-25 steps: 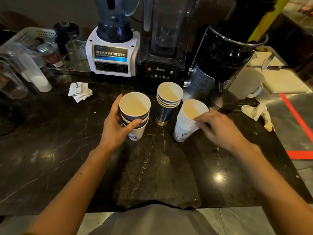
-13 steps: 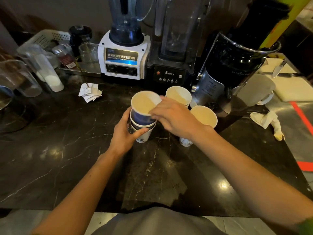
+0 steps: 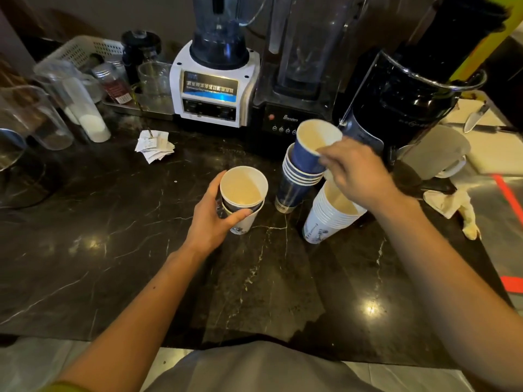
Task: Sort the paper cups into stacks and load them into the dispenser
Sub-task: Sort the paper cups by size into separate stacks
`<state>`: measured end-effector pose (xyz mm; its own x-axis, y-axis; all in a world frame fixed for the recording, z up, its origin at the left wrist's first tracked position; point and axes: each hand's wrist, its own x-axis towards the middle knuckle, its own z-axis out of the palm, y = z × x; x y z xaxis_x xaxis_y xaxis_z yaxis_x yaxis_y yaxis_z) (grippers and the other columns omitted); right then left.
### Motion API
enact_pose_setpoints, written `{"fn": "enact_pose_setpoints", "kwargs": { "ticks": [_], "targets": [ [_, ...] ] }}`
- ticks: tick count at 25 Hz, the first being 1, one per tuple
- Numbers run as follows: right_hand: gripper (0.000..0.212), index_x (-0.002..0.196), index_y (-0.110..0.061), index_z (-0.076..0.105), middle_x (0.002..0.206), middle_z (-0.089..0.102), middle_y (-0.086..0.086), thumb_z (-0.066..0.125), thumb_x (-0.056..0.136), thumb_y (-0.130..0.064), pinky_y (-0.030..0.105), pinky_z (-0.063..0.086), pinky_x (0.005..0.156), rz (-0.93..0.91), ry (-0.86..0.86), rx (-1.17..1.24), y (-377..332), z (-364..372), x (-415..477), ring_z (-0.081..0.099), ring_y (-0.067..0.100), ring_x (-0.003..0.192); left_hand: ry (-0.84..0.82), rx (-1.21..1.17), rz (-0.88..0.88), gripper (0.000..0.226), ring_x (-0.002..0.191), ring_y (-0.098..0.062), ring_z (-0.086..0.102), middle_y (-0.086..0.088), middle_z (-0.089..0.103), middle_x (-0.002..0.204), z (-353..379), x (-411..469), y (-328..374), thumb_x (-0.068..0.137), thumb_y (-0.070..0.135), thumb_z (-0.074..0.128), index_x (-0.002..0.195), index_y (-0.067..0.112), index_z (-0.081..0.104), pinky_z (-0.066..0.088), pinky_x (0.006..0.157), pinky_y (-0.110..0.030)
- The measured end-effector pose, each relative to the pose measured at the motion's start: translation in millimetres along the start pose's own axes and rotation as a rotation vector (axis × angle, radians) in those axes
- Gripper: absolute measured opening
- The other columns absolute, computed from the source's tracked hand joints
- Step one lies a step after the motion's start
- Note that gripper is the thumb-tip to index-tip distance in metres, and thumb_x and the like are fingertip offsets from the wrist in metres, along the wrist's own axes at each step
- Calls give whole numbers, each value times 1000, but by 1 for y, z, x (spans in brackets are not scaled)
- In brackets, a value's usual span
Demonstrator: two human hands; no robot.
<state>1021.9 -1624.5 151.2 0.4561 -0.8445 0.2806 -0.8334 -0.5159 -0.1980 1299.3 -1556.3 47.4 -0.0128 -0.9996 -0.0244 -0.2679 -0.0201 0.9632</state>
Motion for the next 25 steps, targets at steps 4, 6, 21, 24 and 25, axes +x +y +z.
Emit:
{"fn": "enact_pose_setpoints", "kwargs": {
  "ticks": [4,6,21,24,25],
  "targets": [
    [38,135,-12,55,129,59,7,55,98,-21,39,41,101,-74,-54,43,-42,22,-8,50,24,122,-3,11,6,88,131,-2,36,10,41,147,1,1,1,76,22,78,147,31,26,38,108,-32],
    [37,132,-12,58,127,62,6,58,96,-24,37,35,109,-257,-124,97,-70,36,-7,52,20,120,1,-7,18,88,128,3,41,18,45,138,0,1,0,75,22,78,147,30,27,39,105,-23],
    [17,101,2,71,92,65,-1,59,89,3,31,38,109,-113,534,171,-53,-59,-7,56,6,90,6,80,37,90,130,3,33,8,40,149,6,1,-2,75,23,78,148,27,27,31,101,-11],
    [17,103,3,71,98,67,6,58,92,-1,31,46,97,-5,598,24,-27,-89,-43,61,17,92,3,62,36,90,128,5,32,7,39,150,7,1,-3,76,21,78,149,27,26,30,93,1],
    [17,103,3,71,97,70,12,58,92,0,31,47,90,26,561,-17,-18,-87,-57,63,25,91,0,57,33,90,128,5,33,7,39,150,9,1,-3,76,21,77,149,27,26,30,93,1]
  ]
}}
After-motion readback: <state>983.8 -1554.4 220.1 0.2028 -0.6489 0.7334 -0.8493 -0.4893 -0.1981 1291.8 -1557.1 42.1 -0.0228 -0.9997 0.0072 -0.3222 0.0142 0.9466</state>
